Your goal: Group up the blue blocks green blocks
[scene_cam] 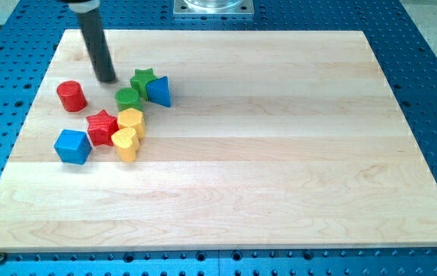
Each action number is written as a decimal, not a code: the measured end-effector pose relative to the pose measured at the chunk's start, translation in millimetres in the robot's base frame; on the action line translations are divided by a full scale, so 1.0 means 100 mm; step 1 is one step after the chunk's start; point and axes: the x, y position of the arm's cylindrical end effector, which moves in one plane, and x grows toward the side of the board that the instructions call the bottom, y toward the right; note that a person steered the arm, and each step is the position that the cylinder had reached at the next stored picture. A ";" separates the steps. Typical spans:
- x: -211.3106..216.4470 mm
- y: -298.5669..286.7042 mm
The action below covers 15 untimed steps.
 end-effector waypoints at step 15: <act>1.15 -0.19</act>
